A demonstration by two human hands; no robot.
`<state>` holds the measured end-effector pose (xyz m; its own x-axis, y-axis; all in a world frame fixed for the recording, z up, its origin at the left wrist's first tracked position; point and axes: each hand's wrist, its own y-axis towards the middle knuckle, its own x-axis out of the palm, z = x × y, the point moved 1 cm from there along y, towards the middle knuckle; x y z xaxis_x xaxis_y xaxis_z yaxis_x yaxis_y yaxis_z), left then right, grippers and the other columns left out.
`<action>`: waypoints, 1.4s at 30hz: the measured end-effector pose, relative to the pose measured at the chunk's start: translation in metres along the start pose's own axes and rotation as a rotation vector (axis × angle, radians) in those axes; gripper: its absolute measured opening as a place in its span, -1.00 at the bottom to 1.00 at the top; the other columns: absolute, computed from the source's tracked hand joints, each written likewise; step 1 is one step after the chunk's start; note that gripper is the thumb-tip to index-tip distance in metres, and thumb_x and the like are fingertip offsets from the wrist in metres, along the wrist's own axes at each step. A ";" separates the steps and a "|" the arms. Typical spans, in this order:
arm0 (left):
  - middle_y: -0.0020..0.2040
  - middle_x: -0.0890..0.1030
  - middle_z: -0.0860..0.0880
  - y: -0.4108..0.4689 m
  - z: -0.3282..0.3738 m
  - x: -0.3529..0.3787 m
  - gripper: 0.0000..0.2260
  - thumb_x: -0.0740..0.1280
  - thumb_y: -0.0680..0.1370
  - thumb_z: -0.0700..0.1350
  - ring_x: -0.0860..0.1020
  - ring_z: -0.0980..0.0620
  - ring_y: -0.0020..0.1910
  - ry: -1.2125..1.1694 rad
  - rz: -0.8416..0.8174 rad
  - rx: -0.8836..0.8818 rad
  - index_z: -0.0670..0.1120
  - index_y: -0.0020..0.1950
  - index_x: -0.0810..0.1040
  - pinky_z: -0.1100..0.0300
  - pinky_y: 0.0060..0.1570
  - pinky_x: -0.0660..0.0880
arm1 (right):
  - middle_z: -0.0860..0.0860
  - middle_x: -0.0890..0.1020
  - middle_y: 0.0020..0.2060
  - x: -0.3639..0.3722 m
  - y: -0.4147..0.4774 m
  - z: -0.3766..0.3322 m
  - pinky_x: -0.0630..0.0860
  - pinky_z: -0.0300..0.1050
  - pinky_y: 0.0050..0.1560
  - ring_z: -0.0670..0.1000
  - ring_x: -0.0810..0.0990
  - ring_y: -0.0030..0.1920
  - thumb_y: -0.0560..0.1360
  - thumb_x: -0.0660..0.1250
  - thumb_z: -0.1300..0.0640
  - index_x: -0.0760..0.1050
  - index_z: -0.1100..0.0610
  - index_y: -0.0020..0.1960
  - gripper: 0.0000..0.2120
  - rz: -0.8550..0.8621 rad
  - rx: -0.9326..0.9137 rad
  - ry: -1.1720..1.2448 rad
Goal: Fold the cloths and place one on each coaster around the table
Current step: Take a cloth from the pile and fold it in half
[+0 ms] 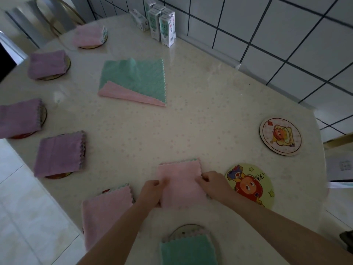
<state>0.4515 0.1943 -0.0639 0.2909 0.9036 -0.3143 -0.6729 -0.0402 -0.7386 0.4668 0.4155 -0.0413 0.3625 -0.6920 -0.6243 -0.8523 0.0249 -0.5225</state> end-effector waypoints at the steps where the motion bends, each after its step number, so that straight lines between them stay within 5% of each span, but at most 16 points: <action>1: -0.50 0.34 -0.06 -0.001 0.001 0.000 -0.60 0.32 0.55 0.06 0.42 0.03 -0.54 0.025 0.009 0.021 -0.08 -0.38 0.29 0.13 -0.50 0.53 | 0.09 0.38 -0.49 0.000 -0.002 0.000 0.46 -0.04 -0.36 0.22 0.58 -0.36 0.55 0.23 0.02 0.22 0.10 -0.40 -0.60 0.005 0.002 0.018; 4: -0.51 0.34 -0.05 -0.003 0.003 -0.002 -0.58 0.26 0.57 0.11 0.45 -0.01 -0.49 0.142 0.029 0.133 -0.06 -0.40 0.26 -0.09 -0.41 0.56 | 0.08 0.39 -0.47 0.001 -0.010 0.003 0.56 0.12 -0.33 0.18 0.58 -0.39 0.57 0.22 0.01 0.24 0.11 -0.37 -0.62 0.038 -0.020 0.080; 8: -0.48 0.37 -0.06 -0.007 0.005 -0.002 -0.55 0.16 0.58 0.20 0.50 -0.07 -0.45 0.220 0.047 0.197 -0.07 -0.38 0.27 -0.17 -0.34 0.56 | 0.16 0.42 -0.47 0.004 -0.015 0.006 0.55 0.08 -0.39 0.08 0.56 -0.48 0.58 0.19 -0.05 0.25 0.15 -0.33 -0.60 0.104 -0.001 0.148; 17: -0.58 0.43 -0.04 -0.015 0.024 -0.001 -0.52 0.20 0.59 0.13 0.51 -0.03 -0.54 0.376 0.172 0.117 -0.08 -0.46 0.28 0.16 -0.39 0.49 | 0.01 0.56 -0.32 0.009 -0.006 -0.005 0.60 0.03 -0.23 0.08 0.60 -0.30 0.53 0.13 -0.21 0.40 0.03 -0.21 -0.66 0.093 0.203 -0.049; 23: -0.12 0.55 -0.07 -0.020 0.027 -0.009 -0.75 0.32 0.52 0.06 0.53 -0.10 -0.16 0.483 0.353 0.202 -0.12 -0.06 0.43 0.06 -0.17 0.48 | 0.03 0.55 -0.14 0.008 -0.019 -0.011 0.46 -0.06 -0.27 0.09 0.57 -0.16 0.53 0.18 -0.10 0.30 0.09 0.01 -0.74 0.134 0.243 -0.109; 29: 0.21 0.42 -0.18 -0.015 0.047 0.003 -0.59 0.35 0.51 -0.10 0.49 -0.20 0.10 0.435 0.313 0.282 -0.20 0.30 0.37 0.06 0.04 0.41 | 0.06 0.40 0.02 0.029 -0.030 -0.025 0.45 -0.07 -0.19 0.14 0.50 -0.04 0.40 0.33 -0.10 0.24 0.12 0.12 -0.54 0.156 0.280 -0.099; 32: 0.18 0.47 -0.19 -0.005 0.053 0.003 -0.56 0.39 0.47 -0.07 0.50 -0.20 0.11 0.408 0.298 0.217 -0.20 0.27 0.39 0.05 0.06 0.42 | 0.09 0.38 0.03 0.027 -0.029 -0.028 0.49 -0.05 -0.17 0.13 0.48 -0.10 0.38 0.35 0.04 0.23 0.14 0.10 -0.58 0.150 0.328 0.029; 36: -0.03 0.57 -0.11 0.006 0.054 -0.002 -0.69 0.42 0.43 -0.07 0.55 -0.14 0.00 0.321 0.247 0.110 -0.14 0.11 0.48 0.11 -0.05 0.45 | 0.12 0.40 0.01 0.021 -0.026 -0.026 0.21 -0.26 -0.49 -0.05 0.36 -0.29 0.38 0.34 0.18 0.23 0.15 -0.04 -0.70 0.103 0.359 0.157; 39: -0.25 0.57 -0.09 0.010 0.056 -0.005 -0.84 0.42 0.41 -0.14 0.53 -0.07 -0.22 0.196 0.199 0.098 -0.21 -0.11 0.56 0.12 -0.21 0.45 | 0.08 0.40 -0.16 0.019 -0.021 -0.018 0.14 -0.25 -0.53 -0.03 0.33 -0.36 0.33 0.35 0.13 0.21 0.10 -0.28 -0.72 0.039 0.355 0.139; 42: -0.33 0.47 -0.11 0.004 0.065 -0.006 -0.75 0.43 0.34 -0.12 0.41 0.00 -0.31 -0.004 0.086 0.135 -0.29 -0.17 0.53 0.14 -0.32 0.33 | 0.02 0.32 -0.35 0.015 -0.021 -0.015 0.11 -0.24 -0.58 -0.06 0.24 -0.48 0.34 0.33 0.09 0.18 0.08 -0.37 -0.69 0.031 0.346 0.115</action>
<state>0.4031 0.2167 -0.0266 0.2254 0.9010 -0.3707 -0.7810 -0.0603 -0.6216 0.4842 0.3943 -0.0310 0.2770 -0.7631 -0.5839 -0.6768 0.2764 -0.6823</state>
